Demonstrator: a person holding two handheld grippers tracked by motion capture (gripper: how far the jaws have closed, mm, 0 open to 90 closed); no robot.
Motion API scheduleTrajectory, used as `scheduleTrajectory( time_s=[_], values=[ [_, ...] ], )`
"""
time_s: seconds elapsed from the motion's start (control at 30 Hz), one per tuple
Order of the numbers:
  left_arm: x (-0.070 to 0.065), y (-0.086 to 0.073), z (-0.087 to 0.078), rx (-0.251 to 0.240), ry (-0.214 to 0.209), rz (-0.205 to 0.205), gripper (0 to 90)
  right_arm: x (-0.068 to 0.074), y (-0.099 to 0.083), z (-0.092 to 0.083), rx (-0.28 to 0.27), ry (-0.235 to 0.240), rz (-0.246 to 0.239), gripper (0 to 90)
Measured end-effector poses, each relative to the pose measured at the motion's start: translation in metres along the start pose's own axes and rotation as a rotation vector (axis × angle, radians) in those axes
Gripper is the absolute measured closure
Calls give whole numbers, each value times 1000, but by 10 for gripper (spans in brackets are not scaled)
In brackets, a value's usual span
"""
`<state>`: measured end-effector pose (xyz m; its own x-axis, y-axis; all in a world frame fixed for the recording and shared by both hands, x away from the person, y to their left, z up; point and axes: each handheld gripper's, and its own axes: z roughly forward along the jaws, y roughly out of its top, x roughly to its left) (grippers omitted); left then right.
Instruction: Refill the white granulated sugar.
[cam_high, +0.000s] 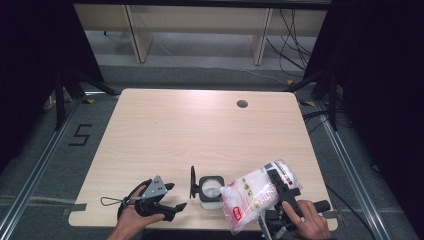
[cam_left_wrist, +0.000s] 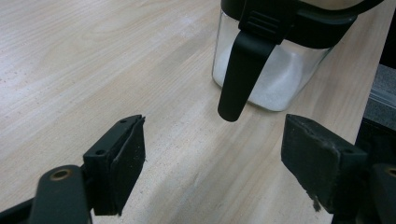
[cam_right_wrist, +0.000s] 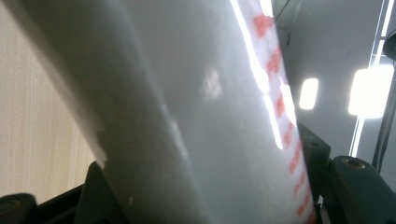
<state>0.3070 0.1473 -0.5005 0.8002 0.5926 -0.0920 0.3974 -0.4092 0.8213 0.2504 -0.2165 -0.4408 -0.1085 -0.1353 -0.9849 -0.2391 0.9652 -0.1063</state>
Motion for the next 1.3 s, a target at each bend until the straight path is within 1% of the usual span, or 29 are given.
scheduleTrajectory(
  time_s=[0.03, 0.07, 0.1, 0.13, 0.17, 0.2, 0.23, 0.3, 0.33, 0.37, 0.4, 0.43, 0.5, 0.53, 0.57, 0.6, 0.63, 0.67, 0.7, 0.77, 0.9, 0.93, 1.17, 1.2, 1.23, 1.27, 1.3],
  values=[
    [1, 0, 0, 4, 4, 8, 214, 0, 1, -1, 16, 14, 6, 410],
    [1, 0, 0, 2, -1, 15, 214, -2, 1, -1, 15, 11, -22, 411],
    [1, 0, 0, -1, -3, 10, 214, -2, 1, -1, 9, 8, -22, 411],
    [0, 0, 0, -1, -2, -1, 214, -1, 1, -1, 12, 14, -1, 410],
    [0, 0, 0, -1, -2, 0, 214, 0, 1, -1, 14, 11, 10, 411],
    [0, 0, 0, -1, -2, -1, 214, -2, 1, -1, 11, 10, -18, 410],
    [1, 0, 0, 3, 1, 4, 214, -3, 2, -1, 9, 9, -31, 411],
    [1, 0, 0, 4, 2, 11, 214, 0, 2, -2, 23, 14, 12, 410],
    [1, 0, 0, 4, 2, 18, 214, -1, 2, -2, 18, 10, 4, 410],
    [0, 0, 0, 0, 0, 10, 214, 4, 1, -3, 35, 14, 71, 411],
    [1, 0, 0, 0, 0, 11, 214, 2, 1, -2, 27, 14, 45, 411],
    [1, 0, 0, 2, 1, 13, 214, 1, 1, -2, 22, 12, 35, 410],
    [0, 0, 0, -1, -2, -1, 214, 1, 1, -2, 22, 13, 42, 411],
    [1, 0, 0, 4, 2, 5, 214, 2, 0, -1, 7, 0, 47, 411],
    [0, 0, 0, 1, -1, 2, 214, 2, 0, -1, 8, 2, 49, 411],
    [0, 0, 0, -1, 0, 4, 214, 0, 0, -1, 6, 5, 30, 410],
    [1, 0, 0, 0, -2, 20, 214, -2, 1, 0, -4, -3, -2, 410],
    [1, 0, 0, 0, -4, 19, 214, -2, 1, -1, 11, 9, 1, 411],
    [1, 0, 0, 0, -3, 19, 214, -2, 1, -2, 20, 15, 15, 411],
    [2, 1, 0, -1, -4, 26, 214, -2, 1, -2, 16, 10, 13, 411],
    [1, 1, 0, 0, -3, 25, 214, -2, 0, -2, 18, 12, 10, 411],
    [1, 1, 0, 0, -3, 26, 214, -3, 0, -2, 16, 12, 3, 410],
    [1, 1, 0, -1, -3, 24, 214, -2, 1, -2, 18, 11, 9, 410],
    [1, 1, 0, -1, -3, 24, 215, -2, 0, -1, 5, 2, 11, 410],
    [1, 1, 0, -1, -3, 26, 215, -2, 0, -1, 9, 6, 12, 411],
    [1, 1, 0, -1, -3, 25, 214, -2, 0, -1, -1, -5, 14, 411],
    [0, 0, 0, -2, 0, -5, 215, -2, 0, -1, -2, -5, 13, 411]
  ],
)
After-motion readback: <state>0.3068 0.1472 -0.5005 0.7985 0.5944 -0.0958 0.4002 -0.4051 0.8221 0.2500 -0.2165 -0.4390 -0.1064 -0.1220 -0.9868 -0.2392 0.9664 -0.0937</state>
